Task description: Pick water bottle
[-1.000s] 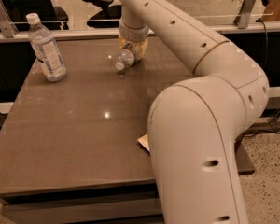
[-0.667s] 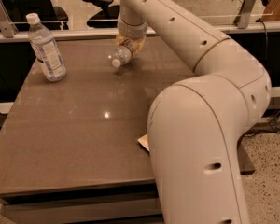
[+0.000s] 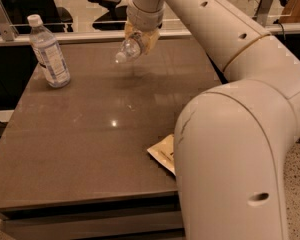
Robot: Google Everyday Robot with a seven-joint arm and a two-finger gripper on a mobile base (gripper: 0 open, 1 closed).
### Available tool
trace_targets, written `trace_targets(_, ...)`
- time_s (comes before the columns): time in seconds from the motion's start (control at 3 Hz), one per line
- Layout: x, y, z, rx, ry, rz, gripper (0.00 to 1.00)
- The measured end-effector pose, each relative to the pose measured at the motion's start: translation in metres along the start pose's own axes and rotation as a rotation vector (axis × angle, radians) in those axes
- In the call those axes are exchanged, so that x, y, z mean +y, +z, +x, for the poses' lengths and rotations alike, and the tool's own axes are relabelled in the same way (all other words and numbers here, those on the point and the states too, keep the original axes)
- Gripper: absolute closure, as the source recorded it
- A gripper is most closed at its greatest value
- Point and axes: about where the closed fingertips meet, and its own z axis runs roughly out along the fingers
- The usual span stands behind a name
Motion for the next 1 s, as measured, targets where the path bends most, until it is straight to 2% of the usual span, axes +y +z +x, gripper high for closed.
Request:
trace_targets(0.33, 0.005, -0.028, -0.016, -0.121, 0.138, 0.109, 1.0)
trace_targets(0.67, 0.004, -0.045, -0.039, -0.287, 0.287, 0.24, 1.0)
trace_targets(1.0, -0.002, -0.059, -0.058, -0.455, 0.463, 0.349, 1.0)
